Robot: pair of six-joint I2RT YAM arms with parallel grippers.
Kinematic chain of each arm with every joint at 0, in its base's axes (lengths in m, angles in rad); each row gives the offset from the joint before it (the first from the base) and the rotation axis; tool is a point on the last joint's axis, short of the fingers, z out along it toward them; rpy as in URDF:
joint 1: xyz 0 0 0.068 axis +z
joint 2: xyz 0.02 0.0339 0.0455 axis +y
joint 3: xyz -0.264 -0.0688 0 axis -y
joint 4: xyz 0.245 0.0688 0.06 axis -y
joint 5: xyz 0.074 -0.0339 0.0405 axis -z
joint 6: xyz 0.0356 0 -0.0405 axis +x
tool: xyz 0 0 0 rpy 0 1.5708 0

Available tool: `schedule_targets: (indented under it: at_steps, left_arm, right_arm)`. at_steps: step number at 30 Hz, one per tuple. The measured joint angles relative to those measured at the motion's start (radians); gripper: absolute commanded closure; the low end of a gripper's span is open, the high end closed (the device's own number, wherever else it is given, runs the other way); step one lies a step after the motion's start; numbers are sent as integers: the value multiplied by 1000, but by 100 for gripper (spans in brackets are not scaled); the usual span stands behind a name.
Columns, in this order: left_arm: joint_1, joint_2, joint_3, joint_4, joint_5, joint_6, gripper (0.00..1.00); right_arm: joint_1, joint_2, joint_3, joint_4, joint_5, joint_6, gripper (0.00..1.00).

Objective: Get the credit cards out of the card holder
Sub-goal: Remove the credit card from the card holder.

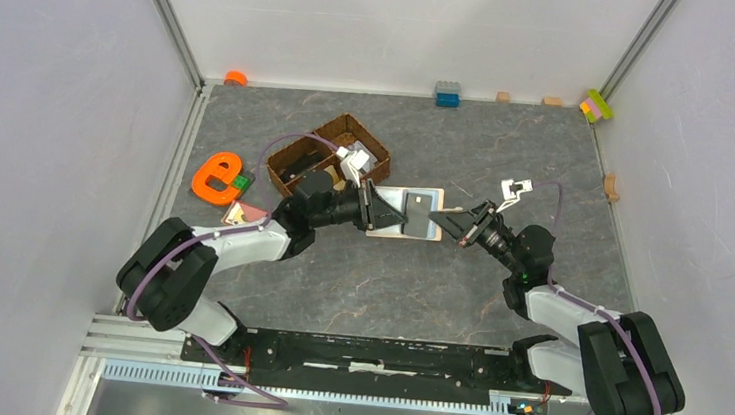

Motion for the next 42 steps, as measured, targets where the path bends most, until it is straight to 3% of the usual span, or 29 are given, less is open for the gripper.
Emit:
schedule_targets:
  at_steps: [13,18,35,42]
  left_arm:
    - [5,-14,-28,91,51,-44,87]
    - [5,-9,-28,124,81,-66,73]
    - [33,23,-27,91,100,-87,82]
    - [34,23,-27,-9,41,-81,72]
  right_arm:
    - [-9,15,9,-34,19,-31,100]
    - [-9,29,9,-33,18,-27,100]
    - [1,50,10,-27,22,-28,100]
    - [26,44,10,1,0,-27,100]
